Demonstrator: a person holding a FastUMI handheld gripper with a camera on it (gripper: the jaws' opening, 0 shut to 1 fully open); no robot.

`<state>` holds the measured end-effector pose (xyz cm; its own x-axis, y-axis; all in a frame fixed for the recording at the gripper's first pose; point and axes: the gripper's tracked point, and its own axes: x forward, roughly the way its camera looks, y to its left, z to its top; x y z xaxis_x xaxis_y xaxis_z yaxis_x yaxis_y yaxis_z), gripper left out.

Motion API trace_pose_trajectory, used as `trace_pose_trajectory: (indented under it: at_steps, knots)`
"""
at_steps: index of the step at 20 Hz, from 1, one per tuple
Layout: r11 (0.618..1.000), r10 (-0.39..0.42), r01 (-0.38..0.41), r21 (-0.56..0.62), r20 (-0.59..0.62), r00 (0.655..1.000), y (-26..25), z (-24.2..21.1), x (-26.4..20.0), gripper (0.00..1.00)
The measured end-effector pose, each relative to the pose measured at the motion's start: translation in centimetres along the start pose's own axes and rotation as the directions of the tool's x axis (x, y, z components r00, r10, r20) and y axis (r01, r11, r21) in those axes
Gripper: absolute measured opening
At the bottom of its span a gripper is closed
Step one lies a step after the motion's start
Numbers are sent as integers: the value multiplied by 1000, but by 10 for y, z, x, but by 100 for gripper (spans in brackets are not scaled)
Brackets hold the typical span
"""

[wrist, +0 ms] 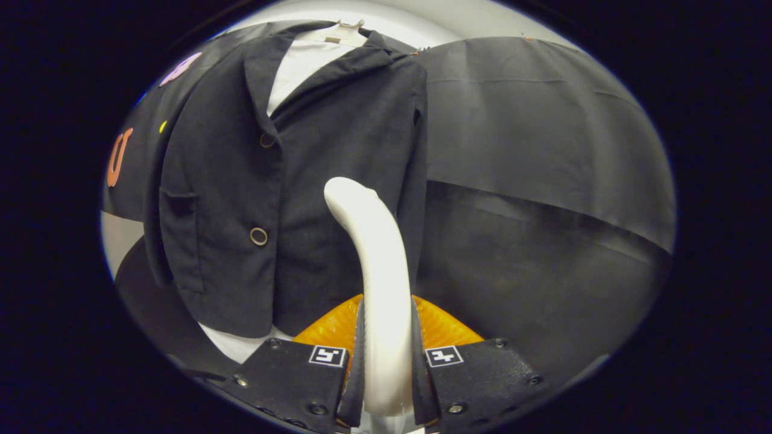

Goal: Iron the clothes twice with a garment steamer, once on the left side and once on the right side.

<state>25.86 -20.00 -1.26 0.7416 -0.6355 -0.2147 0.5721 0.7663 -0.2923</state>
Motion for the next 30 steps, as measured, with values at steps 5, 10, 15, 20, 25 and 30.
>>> trace_pose_trajectory:
  at_steps: [5, 10, 15, 20, 25, 30]
  knots:
    - [1000, 1, -2, -18, -47, 999, -1, -2, 1, 35]
    - [999, 13, -16, -30, -104, 995, 1, -3, 0, 35]
    - [999, 13, -21, -48, -161, 987, 0, -5, -2, 35]
    - [998, 15, -26, -48, -219, 976, 0, -13, -4, 35]
    - [998, 38, -52, -40, -287, 957, 1, -17, -6, 35]
    - [995, 69, -88, -45, -323, 944, 1, -22, -11, 35]
